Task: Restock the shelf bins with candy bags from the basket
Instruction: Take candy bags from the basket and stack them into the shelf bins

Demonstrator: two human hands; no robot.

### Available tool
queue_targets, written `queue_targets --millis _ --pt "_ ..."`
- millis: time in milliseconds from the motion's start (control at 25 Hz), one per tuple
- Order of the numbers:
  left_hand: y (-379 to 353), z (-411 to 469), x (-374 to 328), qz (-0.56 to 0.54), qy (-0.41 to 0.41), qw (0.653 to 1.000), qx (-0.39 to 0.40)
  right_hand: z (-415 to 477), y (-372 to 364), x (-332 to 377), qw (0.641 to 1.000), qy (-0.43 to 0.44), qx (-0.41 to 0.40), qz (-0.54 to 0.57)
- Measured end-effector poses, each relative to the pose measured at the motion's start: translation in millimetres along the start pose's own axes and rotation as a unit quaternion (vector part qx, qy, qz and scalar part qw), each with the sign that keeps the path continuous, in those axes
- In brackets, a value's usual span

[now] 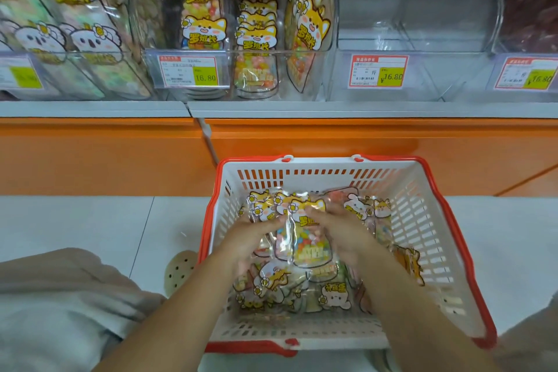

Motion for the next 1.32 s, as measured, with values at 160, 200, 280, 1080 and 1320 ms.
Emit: queue_targets --millis 160,200,280,1080,1320 --pt "-1 -9 -7 -0.010 0.002 1.000 0.019 0 -19 -22 0.991 -0.043 0.016 0.124" --pt "-2 -13 -9 -0.014 0.002 1.000 0.023 -3 -20 -19 0.992 -0.034 0.024 0.119" --pt "-2 -15 -12 -0.036 -0.010 0.998 0.050 -8 -20 -13 0.996 0.000 0.004 0.089" --pt "-11 -38 -29 -0.065 -0.058 0.996 0.021 -60 -56 25 0.991 0.101 -0.064 -0.059" --pt "2 -67 -88 0.111 -0.156 0.980 -0.053 -74 -72 78 0.971 0.156 -0.108 -0.145"
Point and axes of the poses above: each hand's wrist, its own z-axis towards the middle knuckle, its own y-axis out of the back of the hand, x = y × z, the point moved 2 cm from there along z, towards the middle knuckle, and after that the axes turned 15 degrees about x, right-handed, at the moved point
